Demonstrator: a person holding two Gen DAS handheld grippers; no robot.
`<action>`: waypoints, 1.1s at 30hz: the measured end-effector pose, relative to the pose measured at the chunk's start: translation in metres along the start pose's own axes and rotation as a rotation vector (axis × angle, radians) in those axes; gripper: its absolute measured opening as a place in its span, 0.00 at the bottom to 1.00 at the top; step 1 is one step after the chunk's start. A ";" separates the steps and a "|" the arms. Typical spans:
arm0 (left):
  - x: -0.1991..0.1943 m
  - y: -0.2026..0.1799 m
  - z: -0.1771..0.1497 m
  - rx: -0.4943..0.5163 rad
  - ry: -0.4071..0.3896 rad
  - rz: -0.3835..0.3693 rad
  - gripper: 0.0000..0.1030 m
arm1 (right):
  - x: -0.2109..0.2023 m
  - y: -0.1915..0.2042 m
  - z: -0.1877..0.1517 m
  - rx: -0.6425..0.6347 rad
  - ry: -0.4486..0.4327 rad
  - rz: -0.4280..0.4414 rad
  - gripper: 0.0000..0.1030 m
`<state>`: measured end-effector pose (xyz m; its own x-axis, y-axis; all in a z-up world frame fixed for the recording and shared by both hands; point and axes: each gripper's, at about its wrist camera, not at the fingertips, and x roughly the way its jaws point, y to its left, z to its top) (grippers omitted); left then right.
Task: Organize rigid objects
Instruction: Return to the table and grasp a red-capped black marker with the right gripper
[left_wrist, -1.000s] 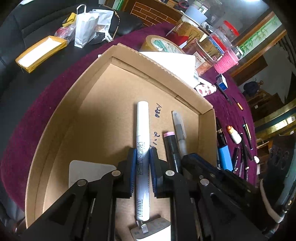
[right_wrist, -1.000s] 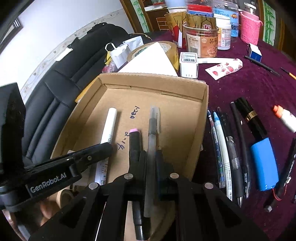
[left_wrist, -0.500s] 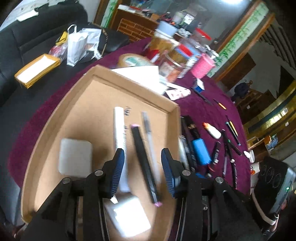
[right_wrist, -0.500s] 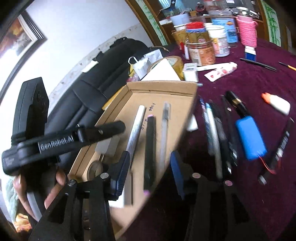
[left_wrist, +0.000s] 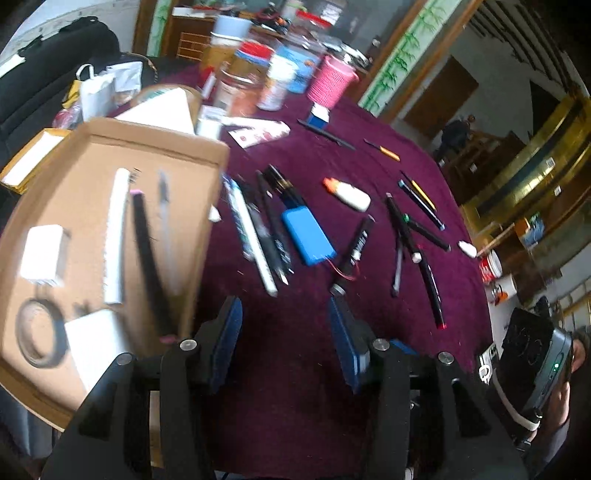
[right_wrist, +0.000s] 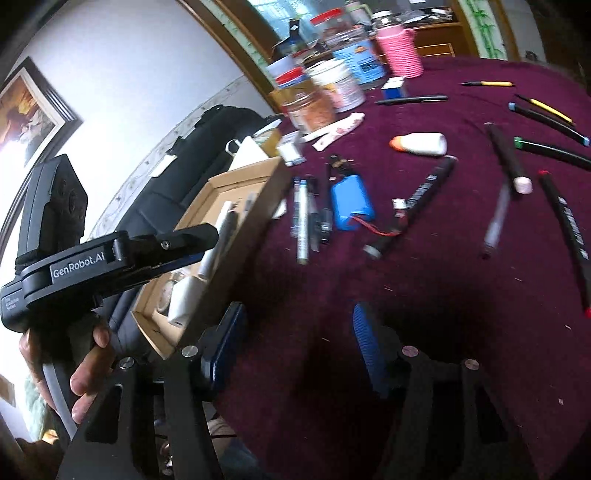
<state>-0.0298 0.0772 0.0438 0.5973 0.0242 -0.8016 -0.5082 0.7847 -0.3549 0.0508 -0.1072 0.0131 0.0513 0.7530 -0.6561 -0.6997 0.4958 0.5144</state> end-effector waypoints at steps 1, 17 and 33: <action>0.002 -0.004 -0.001 0.004 0.009 -0.003 0.46 | -0.003 -0.004 -0.001 0.002 -0.004 -0.006 0.54; 0.041 -0.066 0.006 0.143 0.072 -0.005 0.45 | -0.050 -0.091 0.036 0.095 -0.092 -0.298 0.52; 0.112 -0.100 0.050 0.204 0.139 0.010 0.45 | -0.049 -0.165 0.072 0.225 -0.074 -0.364 0.46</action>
<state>0.1193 0.0319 0.0131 0.4945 -0.0423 -0.8681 -0.3689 0.8942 -0.2537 0.2155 -0.1947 -0.0004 0.3222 0.5365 -0.7800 -0.4544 0.8105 0.3697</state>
